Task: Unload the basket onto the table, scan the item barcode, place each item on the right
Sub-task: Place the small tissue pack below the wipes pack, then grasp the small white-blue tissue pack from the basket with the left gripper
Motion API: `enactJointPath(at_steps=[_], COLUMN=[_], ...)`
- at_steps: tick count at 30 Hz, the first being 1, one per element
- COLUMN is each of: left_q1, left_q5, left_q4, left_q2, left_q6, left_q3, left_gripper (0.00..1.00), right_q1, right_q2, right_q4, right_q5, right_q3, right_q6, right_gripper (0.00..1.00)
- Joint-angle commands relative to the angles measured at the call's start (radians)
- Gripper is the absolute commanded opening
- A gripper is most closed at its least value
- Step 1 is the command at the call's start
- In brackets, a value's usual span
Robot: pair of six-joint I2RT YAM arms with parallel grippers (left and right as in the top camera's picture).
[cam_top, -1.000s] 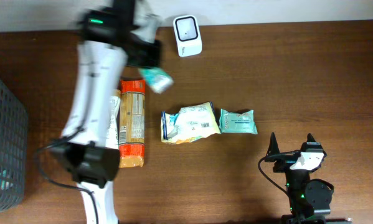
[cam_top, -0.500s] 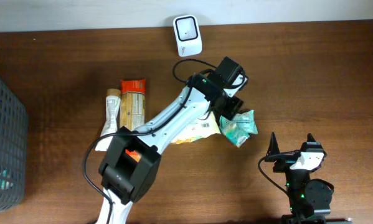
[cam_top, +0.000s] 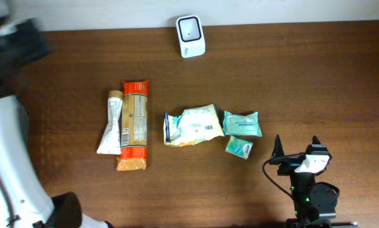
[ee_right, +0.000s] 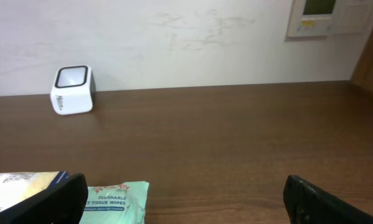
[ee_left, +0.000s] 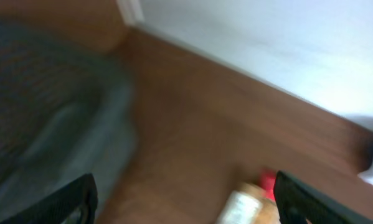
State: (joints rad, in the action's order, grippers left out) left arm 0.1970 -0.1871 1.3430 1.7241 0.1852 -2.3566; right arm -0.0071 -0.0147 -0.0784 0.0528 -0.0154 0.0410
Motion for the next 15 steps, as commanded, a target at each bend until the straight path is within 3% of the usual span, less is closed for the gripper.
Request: enactJointPath(at_steps=[1, 5, 7, 11, 15], left_q1=[0.33, 0.572, 0.69, 0.756, 0.777], left_q5=[0.0, 0.024, 0.083, 0.093, 0.093], left_q4=[0.092, 0.035, -0.094, -0.246, -0.513], left_q2=[0.015, 0.028, 0.028, 0.028, 0.029], left_q6=[0.065, 0.088, 0.096, 0.114, 0.114], left_q3=[0.015, 0.186, 0.375, 0.657, 0.989], left_gripper=[0.9, 0.93, 0.93, 0.89, 0.84], right_q1=[-0.006, -0.006, -0.006, -0.006, -0.006], right_q2=[0.008, 0.008, 0.008, 0.008, 0.008], right_q4=[-0.009, -0.009, -0.009, -0.009, -0.009], right_q5=[0.011, 0.011, 0.011, 0.011, 0.011], right_q3=[0.004, 0.004, 0.004, 0.004, 0.004], right_q6=[-0.007, -0.007, -0.007, -0.007, -0.007], right_gripper=[0.99, 0.99, 0.99, 0.99, 0.99])
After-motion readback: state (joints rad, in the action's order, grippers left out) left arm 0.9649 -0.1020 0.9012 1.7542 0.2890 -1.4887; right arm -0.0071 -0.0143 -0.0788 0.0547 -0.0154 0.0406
